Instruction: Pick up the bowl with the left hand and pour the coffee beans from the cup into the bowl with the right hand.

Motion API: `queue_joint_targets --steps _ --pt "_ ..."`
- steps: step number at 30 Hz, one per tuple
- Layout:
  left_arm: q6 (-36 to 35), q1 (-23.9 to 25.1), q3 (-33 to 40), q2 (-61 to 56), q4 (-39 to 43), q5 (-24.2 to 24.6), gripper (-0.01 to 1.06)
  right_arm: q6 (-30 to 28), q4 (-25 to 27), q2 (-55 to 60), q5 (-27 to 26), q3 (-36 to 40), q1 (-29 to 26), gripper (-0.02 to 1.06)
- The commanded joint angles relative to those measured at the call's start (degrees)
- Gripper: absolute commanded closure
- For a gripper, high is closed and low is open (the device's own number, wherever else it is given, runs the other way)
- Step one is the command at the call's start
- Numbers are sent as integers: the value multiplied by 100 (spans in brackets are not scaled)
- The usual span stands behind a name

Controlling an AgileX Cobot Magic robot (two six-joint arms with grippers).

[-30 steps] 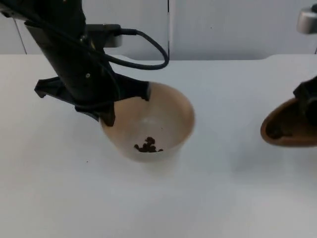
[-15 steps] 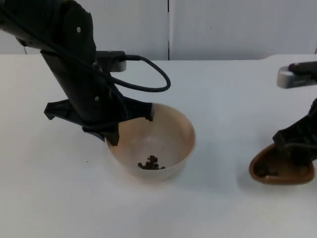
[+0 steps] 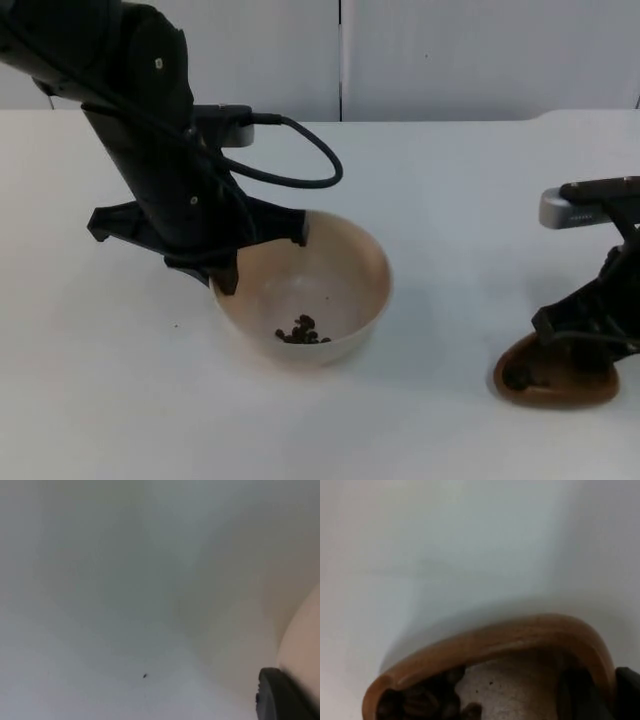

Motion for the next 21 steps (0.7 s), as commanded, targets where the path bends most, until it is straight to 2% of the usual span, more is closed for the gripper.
queue_joint_targets --steps 1,12,17,20,21 --pt "-32 14 -22 -2 25 -82 105 23 -13 59 -79 17 -36 105" --pt "47 14 -22 -2 267 -104 105 23 6 69 -92 17 -36 104" --pt "47 14 -22 -2 276 -98 105 38 6 69 -81 17 -36 93" --pt "47 14 -22 -2 264 -98 92 85 6 69 -81 17 -36 78" --pt "47 14 -22 -2 264 -98 92 85 6 69 -81 17 -36 78"
